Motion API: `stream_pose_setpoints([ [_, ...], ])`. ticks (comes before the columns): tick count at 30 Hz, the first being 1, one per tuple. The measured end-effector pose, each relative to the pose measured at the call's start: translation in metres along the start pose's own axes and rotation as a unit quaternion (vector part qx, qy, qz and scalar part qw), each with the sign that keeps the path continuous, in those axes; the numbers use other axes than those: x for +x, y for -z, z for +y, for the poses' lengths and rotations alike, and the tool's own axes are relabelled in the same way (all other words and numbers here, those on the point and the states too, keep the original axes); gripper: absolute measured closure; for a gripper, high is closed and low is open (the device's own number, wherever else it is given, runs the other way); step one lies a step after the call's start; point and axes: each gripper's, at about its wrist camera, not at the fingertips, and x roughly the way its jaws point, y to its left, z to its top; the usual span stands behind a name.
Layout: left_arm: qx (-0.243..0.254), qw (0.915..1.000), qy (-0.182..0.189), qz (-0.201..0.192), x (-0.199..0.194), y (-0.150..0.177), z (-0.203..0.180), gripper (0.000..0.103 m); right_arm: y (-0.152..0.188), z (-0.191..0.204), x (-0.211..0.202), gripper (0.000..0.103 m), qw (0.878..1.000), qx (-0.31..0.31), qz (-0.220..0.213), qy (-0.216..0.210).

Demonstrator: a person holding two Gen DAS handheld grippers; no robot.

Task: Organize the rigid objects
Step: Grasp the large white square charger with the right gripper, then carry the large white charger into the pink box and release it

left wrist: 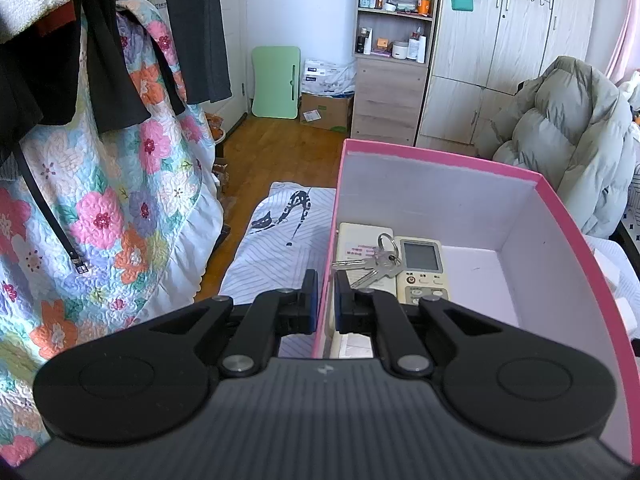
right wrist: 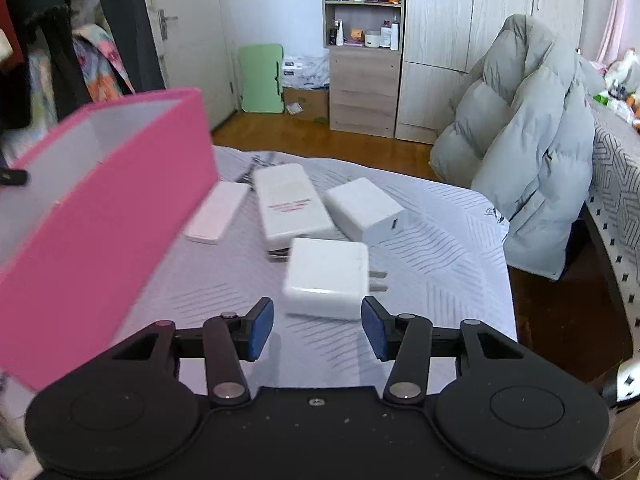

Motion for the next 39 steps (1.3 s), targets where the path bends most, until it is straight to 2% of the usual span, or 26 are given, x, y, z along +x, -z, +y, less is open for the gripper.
stream_pose_setpoints([
  [7,-0.005,1.0000,0.004,-0.002,0.001,0.000,0.003,0.096,-0.008,-0.006,0.029,0.039,1.000,-0.006,0.015,-0.004],
  [12,-0.002,1.0000,0.004,-0.001,-0.001,0.000,0.005,0.096,-0.009,0.005,0.037,0.034,0.999,-0.027,0.004,0.025],
  [18,0.000,1.0000,0.004,-0.001,-0.001,0.000,0.006,0.096,-0.002,0.014,0.035,0.040,0.997,-0.044,-0.019,0.058],
  [21,-0.002,1.0000,0.005,-0.001,-0.001,0.000,0.005,0.096,0.003,0.013,0.025,0.041,0.998,-0.020,-0.023,0.046],
  [26,-0.001,1.0000,0.005,-0.001,-0.001,0.000,0.005,0.096,0.017,0.021,0.007,0.041,0.999,-0.016,-0.011,0.029],
  [32,-0.001,1.0000,0.003,0.001,-0.001,-0.001,0.005,0.096,0.029,0.018,-0.017,0.041,0.999,0.049,-0.023,-0.002],
  [34,-0.001,1.0000,0.004,0.001,0.000,-0.001,0.006,0.096,0.032,0.021,-0.018,0.041,0.999,0.042,-0.019,-0.002],
  [36,-0.002,1.0000,0.005,0.001,0.000,-0.001,0.006,0.096,0.037,0.033,-0.019,0.041,1.000,0.004,-0.010,0.004],
  [39,-0.003,1.0000,0.006,0.001,0.000,-0.002,0.006,0.096,0.041,0.043,-0.020,0.041,1.000,-0.021,0.005,0.009],
])
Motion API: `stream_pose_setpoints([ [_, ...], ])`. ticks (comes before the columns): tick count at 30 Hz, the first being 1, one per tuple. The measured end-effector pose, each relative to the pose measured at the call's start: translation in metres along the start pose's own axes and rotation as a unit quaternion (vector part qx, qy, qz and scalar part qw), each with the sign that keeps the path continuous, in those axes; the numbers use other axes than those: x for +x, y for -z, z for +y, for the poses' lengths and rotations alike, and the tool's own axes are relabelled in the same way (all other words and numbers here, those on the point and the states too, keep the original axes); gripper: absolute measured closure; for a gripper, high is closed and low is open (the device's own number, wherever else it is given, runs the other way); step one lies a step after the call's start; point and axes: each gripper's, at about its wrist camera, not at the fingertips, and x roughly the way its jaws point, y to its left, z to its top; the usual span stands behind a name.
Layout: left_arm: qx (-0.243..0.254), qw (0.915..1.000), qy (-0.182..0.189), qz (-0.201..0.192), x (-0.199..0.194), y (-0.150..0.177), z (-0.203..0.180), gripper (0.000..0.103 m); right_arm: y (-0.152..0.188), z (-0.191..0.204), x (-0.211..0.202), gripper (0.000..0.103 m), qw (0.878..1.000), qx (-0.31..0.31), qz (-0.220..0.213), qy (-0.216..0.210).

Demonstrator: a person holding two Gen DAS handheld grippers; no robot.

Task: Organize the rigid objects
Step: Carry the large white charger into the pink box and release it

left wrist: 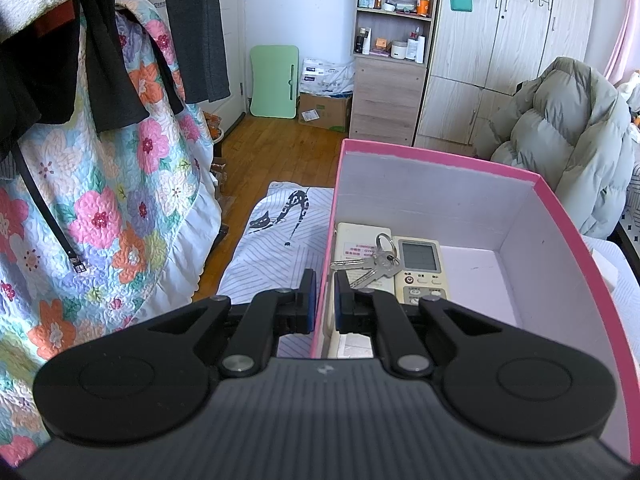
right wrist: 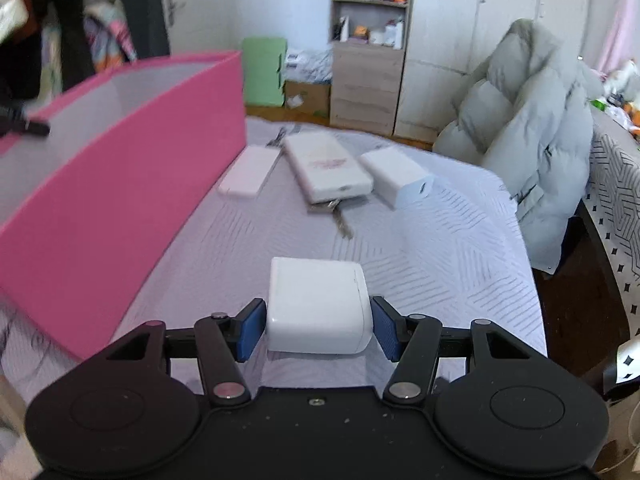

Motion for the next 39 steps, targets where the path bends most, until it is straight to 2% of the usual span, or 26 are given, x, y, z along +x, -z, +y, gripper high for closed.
stream_pose_setpoints([
  [4,0.002,1.0000,0.000,0.000,0.001,-0.001,0.000,0.096,-0.006,-0.002,-0.005,0.040,1.000,0.004,-0.018,-0.011],
  [7,0.001,1.0000,0.000,0.000,0.001,0.000,-0.001,0.096,-0.014,0.000,-0.002,0.037,0.999,-0.032,-0.022,-0.011],
  [10,0.002,1.0000,0.000,0.001,0.001,-0.001,0.000,0.096,-0.020,0.006,0.011,0.035,0.996,-0.092,0.006,-0.019],
  [13,-0.001,1.0000,0.001,0.000,0.001,-0.001,0.000,0.096,-0.020,0.007,0.026,0.034,0.992,-0.120,0.035,-0.020],
  [18,-0.001,1.0000,0.000,0.000,0.000,-0.001,0.001,0.096,-0.023,-0.012,0.028,0.038,0.995,-0.056,0.047,-0.062],
  [23,0.001,1.0000,0.000,0.000,-0.001,-0.001,0.002,0.096,-0.018,-0.009,0.017,0.040,0.998,-0.034,0.016,-0.044],
  [32,0.010,1.0000,-0.001,-0.001,-0.002,0.000,-0.002,0.096,-0.030,-0.003,-0.014,0.040,0.998,-0.012,-0.036,-0.055],
  [36,0.014,0.9999,-0.004,-0.001,-0.002,0.000,-0.002,0.096,-0.047,0.006,-0.040,0.040,0.994,-0.011,-0.073,-0.079],
  [39,0.016,0.9999,-0.004,-0.001,-0.001,0.000,-0.002,0.096,-0.063,0.020,-0.062,0.040,0.988,-0.014,-0.104,-0.111],
])
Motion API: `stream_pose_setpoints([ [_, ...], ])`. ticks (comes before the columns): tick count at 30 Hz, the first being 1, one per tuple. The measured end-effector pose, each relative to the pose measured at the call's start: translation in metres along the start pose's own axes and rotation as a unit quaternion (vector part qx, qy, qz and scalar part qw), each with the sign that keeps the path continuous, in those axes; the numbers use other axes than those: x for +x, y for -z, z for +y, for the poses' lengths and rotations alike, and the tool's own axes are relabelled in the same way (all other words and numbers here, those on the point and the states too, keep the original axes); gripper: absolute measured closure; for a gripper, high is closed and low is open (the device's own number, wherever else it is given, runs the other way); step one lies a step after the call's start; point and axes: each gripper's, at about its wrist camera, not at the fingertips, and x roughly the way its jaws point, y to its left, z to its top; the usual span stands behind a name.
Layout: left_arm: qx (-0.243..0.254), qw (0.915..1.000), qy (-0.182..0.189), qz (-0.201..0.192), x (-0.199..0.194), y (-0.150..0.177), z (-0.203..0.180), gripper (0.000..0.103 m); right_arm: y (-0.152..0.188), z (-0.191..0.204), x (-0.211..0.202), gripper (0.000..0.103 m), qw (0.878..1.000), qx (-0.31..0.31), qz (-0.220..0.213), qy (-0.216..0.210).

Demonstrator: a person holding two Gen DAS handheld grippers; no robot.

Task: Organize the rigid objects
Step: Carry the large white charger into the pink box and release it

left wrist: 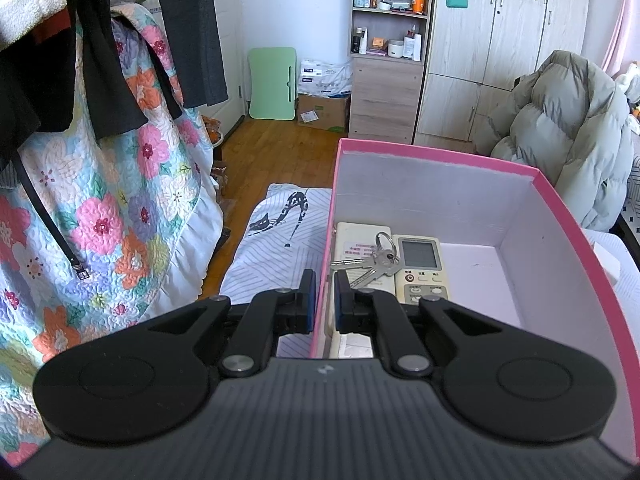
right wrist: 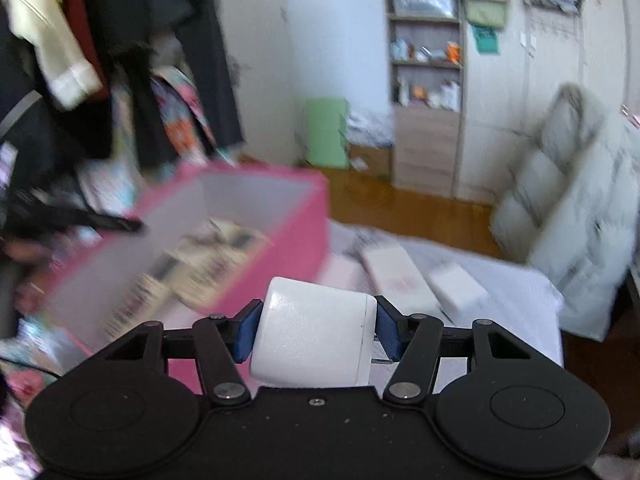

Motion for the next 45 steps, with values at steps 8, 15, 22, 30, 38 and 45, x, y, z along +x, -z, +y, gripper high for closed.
stream_pose_setpoints([
  [8,-0.005,1.0000,0.003,-0.001,0.000,0.000,0.001,0.096,-0.046,0.062,0.008,0.039,0.990,-0.017,0.007,-0.141],
  [15,-0.012,0.9999,0.007,0.000,0.000,0.000,0.004,0.096,-0.054,0.117,0.099,0.040,0.982,-0.053,0.136,-0.119],
  [22,-0.018,0.9998,0.010,-0.003,0.001,0.000,0.005,0.097,-0.047,0.126,0.157,0.040,0.959,-0.076,0.254,-0.096],
  [30,-0.023,0.9996,0.015,-0.004,-0.001,0.002,0.005,0.097,-0.039,0.107,0.195,0.039,0.943,0.024,0.324,-0.065],
  [38,-0.021,0.9995,0.023,-0.007,0.000,0.001,0.006,0.097,-0.024,0.115,0.193,0.040,0.921,0.040,0.377,-0.092],
  [45,-0.019,0.9995,0.021,-0.011,0.000,0.000,0.008,0.097,-0.038,0.103,0.194,0.042,0.936,0.091,0.335,-0.056],
])
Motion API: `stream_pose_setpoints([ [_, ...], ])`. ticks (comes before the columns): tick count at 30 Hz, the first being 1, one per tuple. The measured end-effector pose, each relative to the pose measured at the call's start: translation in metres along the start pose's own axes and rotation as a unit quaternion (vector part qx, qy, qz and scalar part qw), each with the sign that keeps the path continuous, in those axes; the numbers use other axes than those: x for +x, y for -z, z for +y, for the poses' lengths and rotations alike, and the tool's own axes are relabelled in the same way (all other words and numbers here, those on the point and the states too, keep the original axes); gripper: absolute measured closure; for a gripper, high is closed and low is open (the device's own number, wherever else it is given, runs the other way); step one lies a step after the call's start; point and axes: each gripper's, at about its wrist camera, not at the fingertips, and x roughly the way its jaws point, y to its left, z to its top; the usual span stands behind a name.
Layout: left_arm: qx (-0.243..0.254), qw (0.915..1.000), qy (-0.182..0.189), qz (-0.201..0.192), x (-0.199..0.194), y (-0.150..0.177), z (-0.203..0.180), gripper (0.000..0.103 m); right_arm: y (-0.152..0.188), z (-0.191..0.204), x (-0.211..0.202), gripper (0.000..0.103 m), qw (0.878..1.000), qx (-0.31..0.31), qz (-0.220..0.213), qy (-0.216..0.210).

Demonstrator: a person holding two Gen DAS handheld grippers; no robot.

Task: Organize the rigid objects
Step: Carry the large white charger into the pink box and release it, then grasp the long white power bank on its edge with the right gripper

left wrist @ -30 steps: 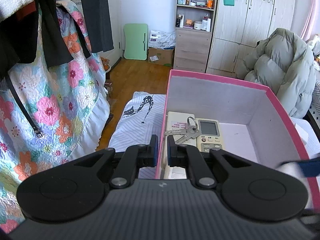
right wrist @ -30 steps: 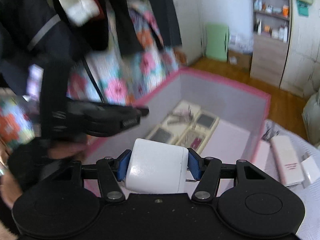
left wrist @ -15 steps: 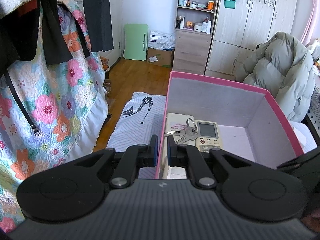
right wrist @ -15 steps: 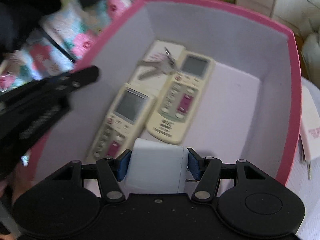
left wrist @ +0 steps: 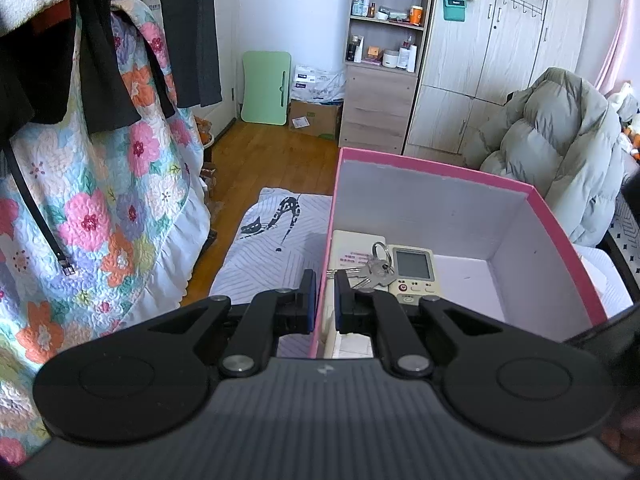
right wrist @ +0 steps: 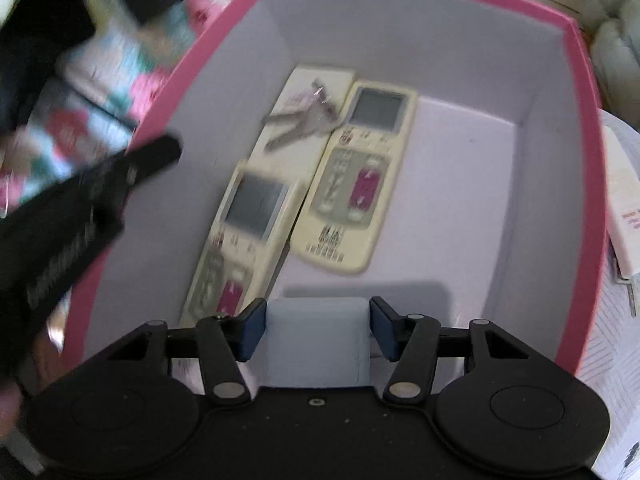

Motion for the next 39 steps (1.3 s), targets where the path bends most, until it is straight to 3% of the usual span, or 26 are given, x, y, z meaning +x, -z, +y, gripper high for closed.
stream_pose_setpoints([
  [6,0.000,1.0000,0.000,0.000,0.000,0.000,-0.001,0.097,0.003,-0.002,-0.007,0.042,1.000,0.011,-0.019,0.002],
  [9,-0.001,1.0000,0.000,0.000,0.000,0.000,-0.001,0.096,0.012,0.001,-0.035,0.040,0.997,-0.017,-0.073,0.013],
  [11,-0.001,1.0000,0.000,0.000,0.000,0.000,-0.001,0.096,0.027,-0.001,-0.056,0.040,0.992,-0.049,-0.116,-0.011],
  [15,0.002,1.0000,0.000,0.000,-0.002,0.001,-0.003,0.096,0.062,-0.012,-0.099,0.036,0.976,-0.082,-0.203,-0.021],
  [20,0.000,1.0000,0.003,-0.001,-0.003,0.001,-0.002,0.096,0.110,-0.046,-0.149,0.034,0.944,-0.094,-0.314,-0.024],
  [24,0.003,1.0000,-0.001,0.000,-0.003,0.000,-0.001,0.096,0.134,-0.080,-0.150,0.034,0.924,-0.086,-0.371,0.034],
  [28,0.007,1.0000,0.000,0.000,-0.002,-0.001,-0.001,0.096,0.141,-0.109,-0.129,0.034,0.916,-0.082,-0.379,0.104],
  [31,0.004,1.0000,0.002,-0.003,-0.002,0.000,0.000,0.096,0.134,-0.122,-0.112,0.034,0.914,-0.105,-0.359,0.157],
  [34,0.007,1.0000,0.000,-0.003,-0.003,0.001,-0.002,0.096,0.122,-0.131,-0.096,0.034,0.913,-0.129,-0.341,0.181],
  [37,0.010,0.9999,-0.003,-0.003,-0.002,0.001,-0.005,0.096,0.110,-0.127,-0.083,0.034,0.888,-0.175,-0.345,0.249],
  [39,0.010,0.9999,0.001,-0.003,-0.002,0.001,-0.004,0.096,0.098,-0.124,-0.075,0.035,0.880,-0.224,-0.335,0.251],
])
